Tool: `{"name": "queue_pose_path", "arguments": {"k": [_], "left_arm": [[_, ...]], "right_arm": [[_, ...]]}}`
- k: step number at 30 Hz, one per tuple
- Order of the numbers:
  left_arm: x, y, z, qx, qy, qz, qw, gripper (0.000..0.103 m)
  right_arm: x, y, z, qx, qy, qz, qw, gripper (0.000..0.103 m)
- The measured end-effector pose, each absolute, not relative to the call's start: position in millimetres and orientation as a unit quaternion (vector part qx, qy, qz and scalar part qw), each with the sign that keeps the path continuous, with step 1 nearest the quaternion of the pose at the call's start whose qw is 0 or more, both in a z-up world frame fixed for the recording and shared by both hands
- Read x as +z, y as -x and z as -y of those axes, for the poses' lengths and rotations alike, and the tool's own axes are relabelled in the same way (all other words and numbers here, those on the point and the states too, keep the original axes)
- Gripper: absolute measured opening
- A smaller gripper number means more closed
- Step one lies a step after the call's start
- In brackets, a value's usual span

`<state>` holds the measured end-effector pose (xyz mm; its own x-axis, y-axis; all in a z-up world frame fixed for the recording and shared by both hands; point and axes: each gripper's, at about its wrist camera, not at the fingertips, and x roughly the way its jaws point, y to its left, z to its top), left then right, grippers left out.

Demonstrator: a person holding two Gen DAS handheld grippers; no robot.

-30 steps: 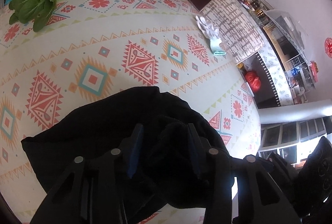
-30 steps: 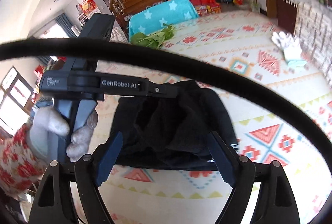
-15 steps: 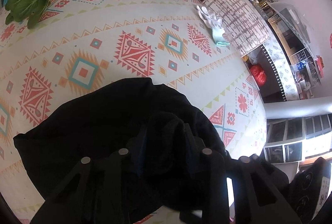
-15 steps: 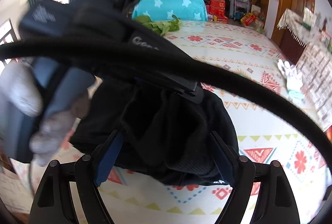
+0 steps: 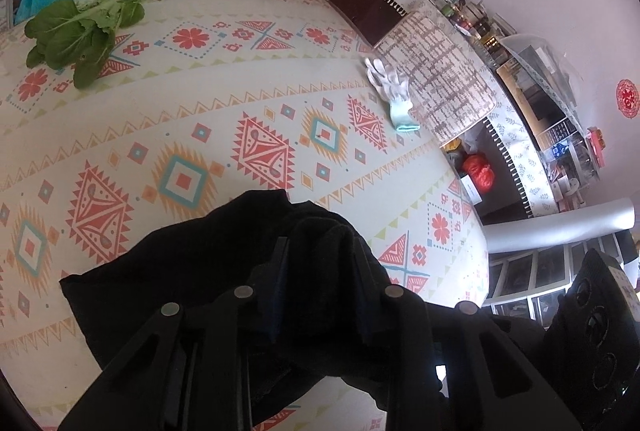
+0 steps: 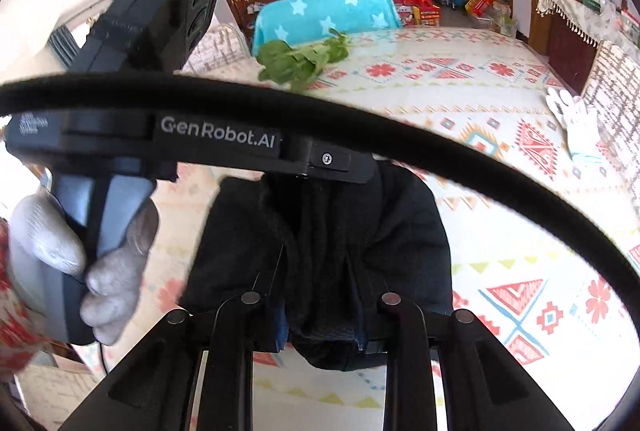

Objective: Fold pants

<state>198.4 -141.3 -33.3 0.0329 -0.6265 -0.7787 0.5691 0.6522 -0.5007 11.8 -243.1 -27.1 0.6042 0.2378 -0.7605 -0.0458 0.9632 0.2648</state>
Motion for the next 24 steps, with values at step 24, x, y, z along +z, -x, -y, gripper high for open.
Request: {"name": "queue_pose_path", "arguments": {"k": [24], "left_arm": [[-81, -244, 10, -0.351, 0.128, -0.574, 0.728, 0.029]], "right_arm": [[-79, -120, 147, 0.142, -0.137, -0.497, 0.845, 0.026]]}}
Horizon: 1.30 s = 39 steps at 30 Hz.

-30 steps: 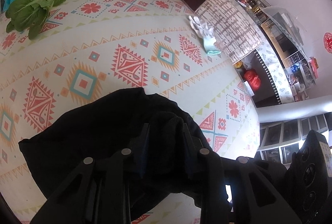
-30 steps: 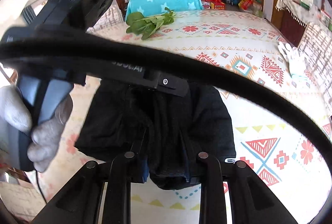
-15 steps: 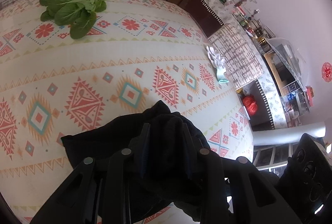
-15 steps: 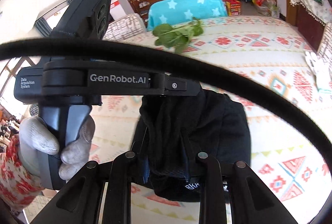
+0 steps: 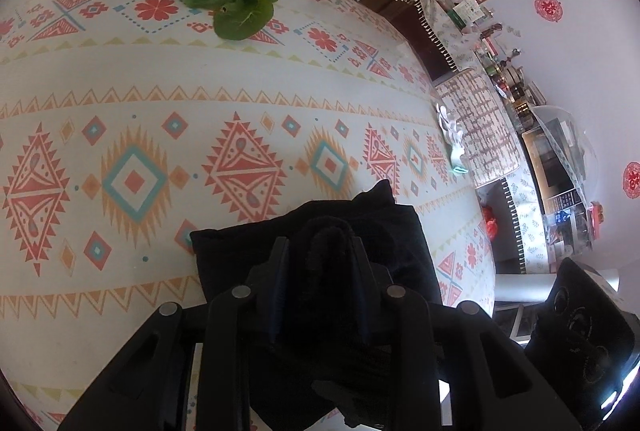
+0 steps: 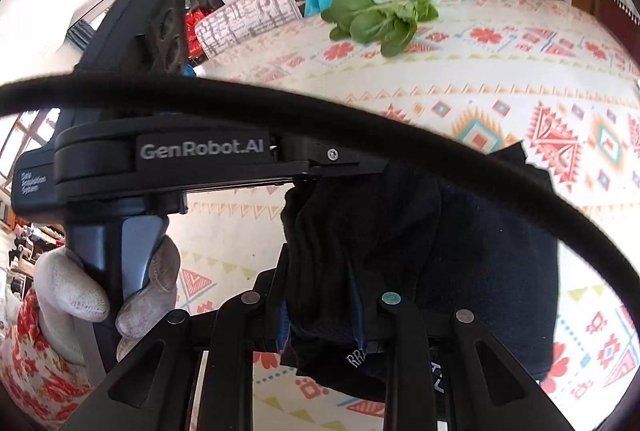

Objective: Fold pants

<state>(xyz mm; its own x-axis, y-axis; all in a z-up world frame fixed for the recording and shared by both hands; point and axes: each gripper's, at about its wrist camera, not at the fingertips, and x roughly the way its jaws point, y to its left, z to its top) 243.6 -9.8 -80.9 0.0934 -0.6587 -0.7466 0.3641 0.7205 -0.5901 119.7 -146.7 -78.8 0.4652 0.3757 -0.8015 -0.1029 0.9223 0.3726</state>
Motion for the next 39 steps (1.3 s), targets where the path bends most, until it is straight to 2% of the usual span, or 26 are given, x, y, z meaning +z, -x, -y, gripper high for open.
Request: {"name": "queue_pose_path", "arguments": {"k": [4, 6, 9, 11, 12, 14, 15, 21, 26, 30, 35, 39], "left_arm": [[-84, -246, 1, -0.344, 0.129, -0.574, 0.732, 0.034], [-87, -249, -5, -0.334, 0.131, -0.575, 0.735, 0.037], [-86, -252, -23, -0.322, 0.153, -0.570, 0.740, 0.037], [-85, -256, -40, -0.307, 0.168, -0.565, 0.747, 0.037], [-84, -258, -48, -0.299, 0.173, -0.563, 0.751, 0.037], [-82, -258, -65, -0.283, 0.184, -0.559, 0.757, 0.037], [-81, -258, -72, -0.276, 0.189, -0.557, 0.760, 0.037], [-71, -246, -99, -0.243, 0.173, -0.548, 0.782, 0.037], [-55, -228, -74, -0.257, 0.126, -0.539, 0.792, 0.038], [-49, -214, -29, -0.297, 0.096, -0.537, 0.784, 0.041], [-61, -209, 19, -0.292, 0.046, -0.540, 0.788, 0.041], [-83, -218, 23, -0.256, 0.026, -0.554, 0.792, 0.041]], "right_arm": [[-86, -131, 136, 0.140, -0.127, -0.504, 0.843, 0.027], [-90, -137, 132, 0.140, -0.128, -0.509, 0.839, 0.030], [-99, -140, 126, 0.151, -0.137, -0.519, 0.830, 0.045], [-103, -142, 118, 0.164, -0.138, -0.522, 0.826, 0.064], [-105, -142, 113, 0.173, -0.138, -0.523, 0.823, 0.068], [-108, -140, 102, 0.184, -0.129, -0.521, 0.823, 0.084], [-109, -140, 97, 0.191, -0.123, -0.519, 0.824, 0.086], [-87, -127, 114, 0.210, -0.127, -0.503, 0.829, 0.086], [-58, -103, 193, 0.087, -0.122, -0.466, 0.872, 0.086], [-65, -110, 243, 0.009, -0.142, -0.473, 0.869, 0.086], [-79, -137, 245, -0.010, -0.118, -0.476, 0.871, 0.086], [-92, -152, 233, -0.016, -0.084, -0.494, 0.865, 0.086]]}}
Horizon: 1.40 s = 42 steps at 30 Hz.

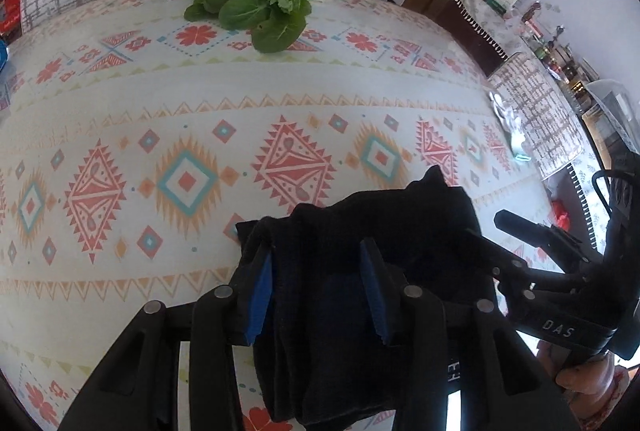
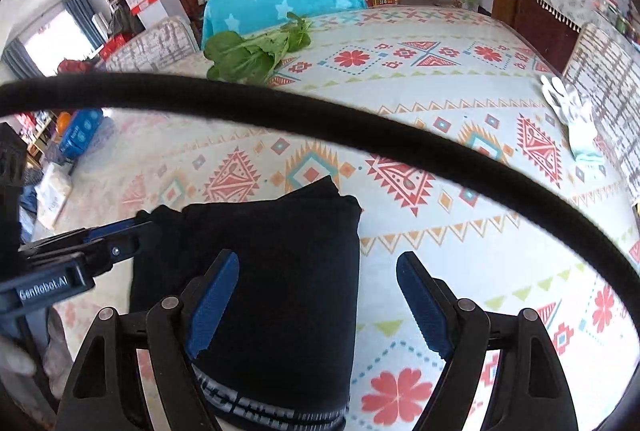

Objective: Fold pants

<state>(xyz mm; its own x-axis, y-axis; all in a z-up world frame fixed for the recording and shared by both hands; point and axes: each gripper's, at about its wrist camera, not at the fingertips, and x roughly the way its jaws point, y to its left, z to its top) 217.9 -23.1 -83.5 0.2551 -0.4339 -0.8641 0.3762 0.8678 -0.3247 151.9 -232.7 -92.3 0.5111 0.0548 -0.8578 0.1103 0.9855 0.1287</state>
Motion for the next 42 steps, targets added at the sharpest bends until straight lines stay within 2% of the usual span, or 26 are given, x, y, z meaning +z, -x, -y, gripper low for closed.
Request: {"name": "queue_pose_path", "arguments": {"k": [6, 11, 13, 18, 24, 29, 37, 42], "left_arm": [[-95, -211, 18, -0.237, 0.019, -0.547, 0.803, 0.041], [-88, -203, 12, -0.236, 0.033, -0.544, 0.805, 0.042], [-75, -200, 7, -0.237, 0.051, -0.538, 0.807, 0.042], [-44, -179, 7, -0.239, 0.016, -0.503, 0.831, 0.043], [-78, -152, 12, -0.222, -0.023, -0.529, 0.819, 0.043], [-108, -150, 3, -0.217, 0.003, -0.561, 0.799, 0.044], [-91, -143, -12, -0.222, 0.026, -0.552, 0.803, 0.045], [-86, -127, -43, -0.201, 0.080, -0.551, 0.806, 0.048]], "right_arm": [[-121, -173, 227, -0.021, -0.033, -0.518, 0.855, 0.086], [-129, -183, 228, -0.028, -0.011, -0.532, 0.846, 0.099], [-122, -184, 232, -0.021, -0.018, -0.538, 0.842, 0.099], [-86, -143, 241, -0.020, -0.046, -0.495, 0.868, 0.098], [-92, -85, 232, -0.054, -0.006, -0.480, 0.876, 0.098], [-117, -73, 226, -0.073, 0.026, -0.487, 0.870, 0.098], [-98, -72, 228, -0.084, -0.004, -0.473, 0.877, 0.098], [-83, -57, 220, -0.099, -0.009, -0.462, 0.881, 0.099]]}}
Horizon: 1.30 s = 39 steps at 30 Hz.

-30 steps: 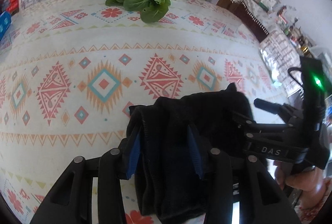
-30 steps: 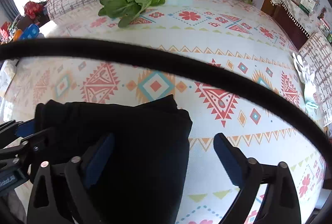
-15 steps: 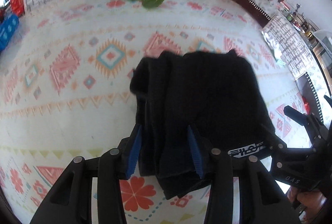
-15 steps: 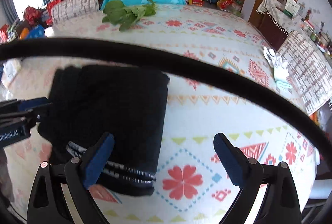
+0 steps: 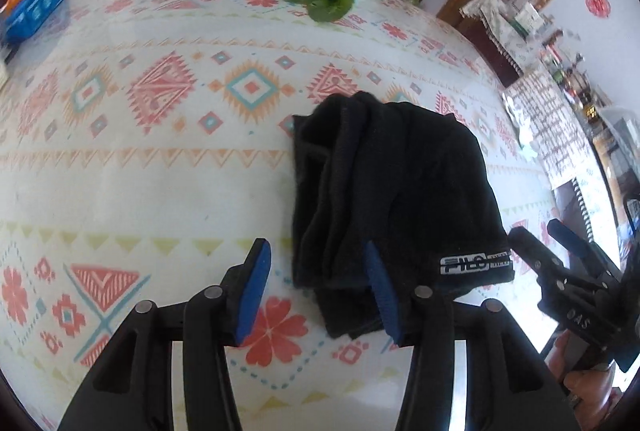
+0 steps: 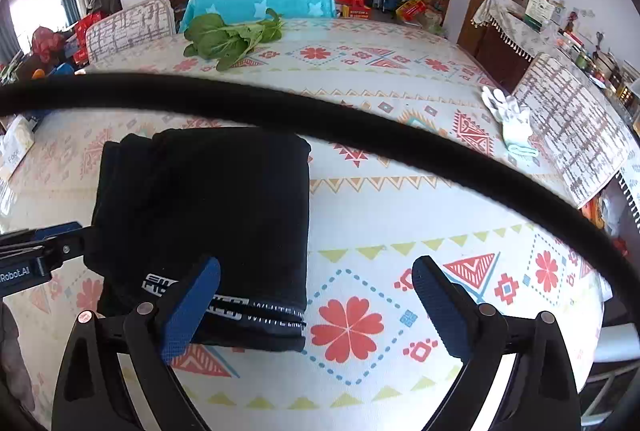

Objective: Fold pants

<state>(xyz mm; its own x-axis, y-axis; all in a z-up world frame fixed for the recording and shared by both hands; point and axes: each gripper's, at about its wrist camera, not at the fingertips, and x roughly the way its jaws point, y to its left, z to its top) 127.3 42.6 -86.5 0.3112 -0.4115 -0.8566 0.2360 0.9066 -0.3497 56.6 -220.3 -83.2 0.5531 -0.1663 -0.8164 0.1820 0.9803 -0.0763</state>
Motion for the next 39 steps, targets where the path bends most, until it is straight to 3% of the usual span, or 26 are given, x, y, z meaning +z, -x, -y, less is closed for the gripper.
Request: {"name": "queue_pose_path", "arguments": {"k": [7, 14, 20, 28, 39], "left_arm": [[-81, -107, -70, -0.179, 0.086, -0.546, 0.814, 0.048], [-72, -83, -97, -0.149, 0.072, -0.528, 0.833, 0.049], [-77, -73, -115, -0.119, 0.070, -0.530, 0.837, 0.049], [-63, -51, -102, -0.094, 0.046, -0.520, 0.847, 0.049], [-24, 6, -15, -0.097, -0.040, -0.463, 0.880, 0.052]], "right_arm": [[-69, -110, 182, -0.050, -0.007, -0.458, 0.887, 0.098], [-116, -181, 129, -0.023, 0.006, -0.529, 0.849, 0.101], [-115, -188, 119, -0.035, 0.022, -0.523, 0.851, 0.102], [-58, -96, 146, -0.012, -0.002, -0.445, 0.896, 0.102], [-68, 35, 217, -0.071, -0.009, -0.423, 0.903, 0.102]]}}
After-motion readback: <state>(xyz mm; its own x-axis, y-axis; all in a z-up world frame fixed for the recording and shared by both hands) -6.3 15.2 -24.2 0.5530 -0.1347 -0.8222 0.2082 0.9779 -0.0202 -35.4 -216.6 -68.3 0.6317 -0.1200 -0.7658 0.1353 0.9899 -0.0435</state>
